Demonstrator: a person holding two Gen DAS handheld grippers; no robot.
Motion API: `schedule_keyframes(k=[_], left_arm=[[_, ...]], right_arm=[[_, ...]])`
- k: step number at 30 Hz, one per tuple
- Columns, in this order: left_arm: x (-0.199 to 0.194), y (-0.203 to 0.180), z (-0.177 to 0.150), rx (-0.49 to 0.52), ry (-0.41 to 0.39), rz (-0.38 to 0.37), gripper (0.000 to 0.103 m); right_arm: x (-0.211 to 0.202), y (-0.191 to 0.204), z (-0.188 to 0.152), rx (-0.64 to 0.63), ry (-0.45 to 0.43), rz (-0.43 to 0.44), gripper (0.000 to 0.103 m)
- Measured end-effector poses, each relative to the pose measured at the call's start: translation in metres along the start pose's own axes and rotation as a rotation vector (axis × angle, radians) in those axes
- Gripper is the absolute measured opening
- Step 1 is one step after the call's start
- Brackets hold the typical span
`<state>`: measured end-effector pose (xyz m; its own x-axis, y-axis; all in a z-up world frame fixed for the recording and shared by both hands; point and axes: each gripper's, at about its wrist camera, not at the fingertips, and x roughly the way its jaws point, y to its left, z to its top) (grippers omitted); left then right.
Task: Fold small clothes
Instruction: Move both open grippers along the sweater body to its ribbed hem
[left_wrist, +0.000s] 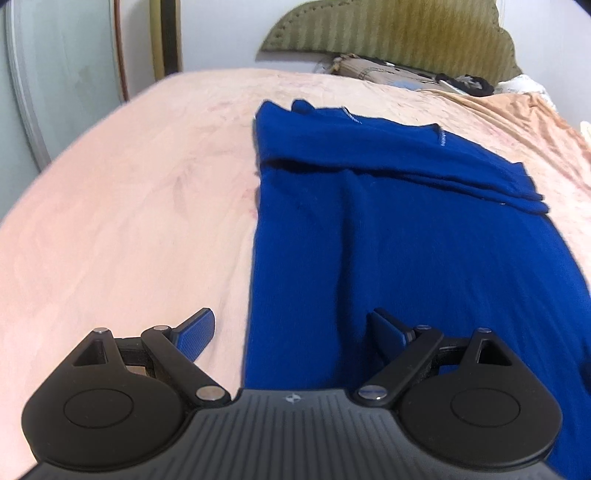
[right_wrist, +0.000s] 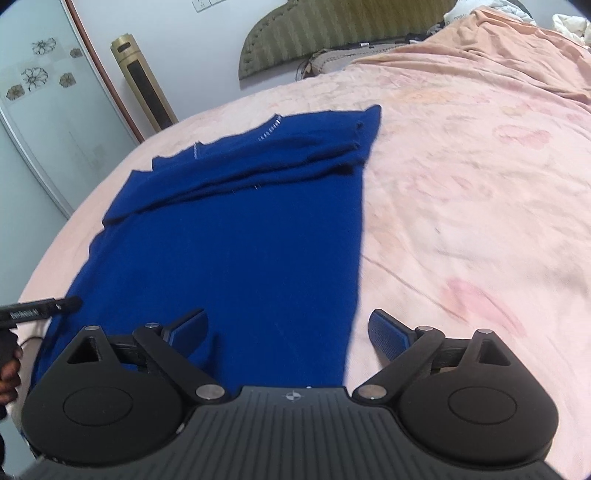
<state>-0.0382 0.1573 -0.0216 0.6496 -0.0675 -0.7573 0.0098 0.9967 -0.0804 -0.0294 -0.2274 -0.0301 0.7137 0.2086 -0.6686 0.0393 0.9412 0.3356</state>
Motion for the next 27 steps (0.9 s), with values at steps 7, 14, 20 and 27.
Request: schedule_keyframes(k=[7, 14, 20, 27], left_arm=[[-0.008, 0.008, -0.010, 0.062, 0.073, -0.148, 0.099], [-0.024, -0.002, -0.028, 0.188, 0.143, -0.288, 0.100], [-0.045, 0.009, -0.045, 0.145, 0.204, -0.377, 0.100], [-0.067, 0.027, -0.061, 0.056, 0.214, -0.423, 0.100]], right_arm=[[-0.021, -0.008, -0.015, -0.002, 0.071, 0.057, 0.094], [-0.038, -0.003, -0.034, -0.033, 0.178, 0.189, 0.095], [-0.048, -0.006, -0.042, -0.011, 0.234, 0.298, 0.096], [-0.053, -0.022, -0.045, 0.071, 0.255, 0.392, 0.097]])
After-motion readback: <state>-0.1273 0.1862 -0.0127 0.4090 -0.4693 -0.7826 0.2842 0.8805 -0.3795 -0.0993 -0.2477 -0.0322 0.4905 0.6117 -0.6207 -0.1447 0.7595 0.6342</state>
